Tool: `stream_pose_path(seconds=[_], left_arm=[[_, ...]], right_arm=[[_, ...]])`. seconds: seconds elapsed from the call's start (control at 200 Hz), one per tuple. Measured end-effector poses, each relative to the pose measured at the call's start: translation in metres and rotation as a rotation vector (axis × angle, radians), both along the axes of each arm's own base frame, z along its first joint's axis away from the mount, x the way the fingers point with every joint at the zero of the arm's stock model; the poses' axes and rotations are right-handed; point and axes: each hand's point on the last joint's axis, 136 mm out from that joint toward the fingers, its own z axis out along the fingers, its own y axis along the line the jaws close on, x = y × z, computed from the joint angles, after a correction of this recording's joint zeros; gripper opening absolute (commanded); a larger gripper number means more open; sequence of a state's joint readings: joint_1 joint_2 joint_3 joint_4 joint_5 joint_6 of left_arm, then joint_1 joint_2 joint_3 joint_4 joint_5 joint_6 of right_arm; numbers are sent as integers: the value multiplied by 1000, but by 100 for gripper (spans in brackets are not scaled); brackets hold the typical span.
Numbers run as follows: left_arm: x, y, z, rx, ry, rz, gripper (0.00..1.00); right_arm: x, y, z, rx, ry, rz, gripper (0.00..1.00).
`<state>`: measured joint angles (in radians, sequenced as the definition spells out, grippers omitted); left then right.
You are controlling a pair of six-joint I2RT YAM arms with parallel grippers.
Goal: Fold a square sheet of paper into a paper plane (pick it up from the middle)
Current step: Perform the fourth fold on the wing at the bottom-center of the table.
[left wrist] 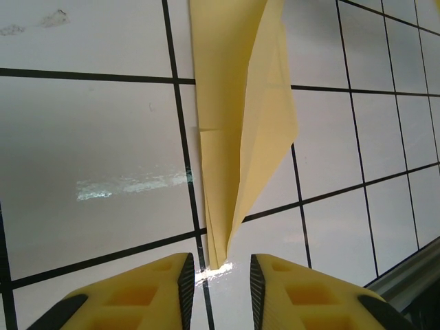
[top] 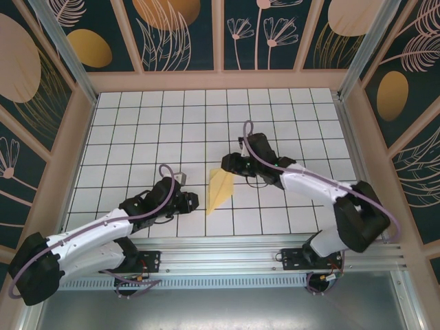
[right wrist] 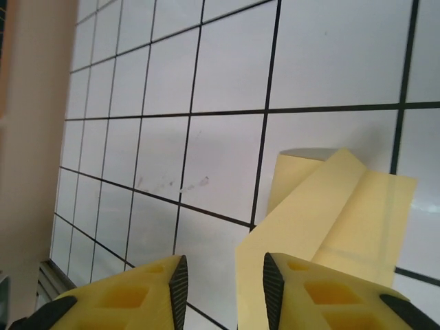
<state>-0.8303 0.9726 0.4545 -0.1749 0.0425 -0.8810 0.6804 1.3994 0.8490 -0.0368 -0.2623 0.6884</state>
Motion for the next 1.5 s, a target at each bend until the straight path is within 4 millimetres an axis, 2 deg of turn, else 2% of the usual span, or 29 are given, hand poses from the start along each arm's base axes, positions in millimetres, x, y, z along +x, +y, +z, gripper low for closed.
stream_pose_path(seconds=[0.045, 0.105, 0.235, 0.375, 0.505, 0.706, 0.831, 1.006, 1.176, 1.321, 1.446, 1.496], left_arm=[[1, 0, 0, -2, -1, 4, 30], [2, -2, 1, -9, -4, 7, 30], [5, -5, 5, -37, -15, 15, 31], [4, -5, 4, -48, -21, 15, 30], [2, -2, 10, -62, -36, 15, 32], [-4, 6, 26, -84, -70, 14, 34], [-7, 11, 34, -106, -93, 19, 35], [-17, 19, 21, -143, -72, 35, 43], [-24, 16, 3, -171, -17, 34, 53], [-19, 5, -3, -193, 9, 34, 59], [-9, -8, -13, -178, 32, 33, 60], [-4, -14, -21, -142, 58, 29, 55]], right_arm=[[-6, -11, 8, 7, -24, -24, 40], [-15, -25, 8, 4, -30, -48, 41], [-35, -49, -12, -22, 13, -89, 45], [-55, -62, -28, -25, 63, -100, 49], [-66, -63, -31, -19, 83, -80, 50], [-86, -49, -36, -27, 100, -9, 52], [-102, -48, -49, -48, 125, 12, 52], [-122, -53, -75, -70, 180, 12, 55], [-124, -45, -77, -41, 178, 20, 56], [-118, -41, -83, -55, 176, 6, 57], [-107, -37, -81, -57, 163, -15, 59], [-100, -37, -79, -42, 156, -31, 59]])
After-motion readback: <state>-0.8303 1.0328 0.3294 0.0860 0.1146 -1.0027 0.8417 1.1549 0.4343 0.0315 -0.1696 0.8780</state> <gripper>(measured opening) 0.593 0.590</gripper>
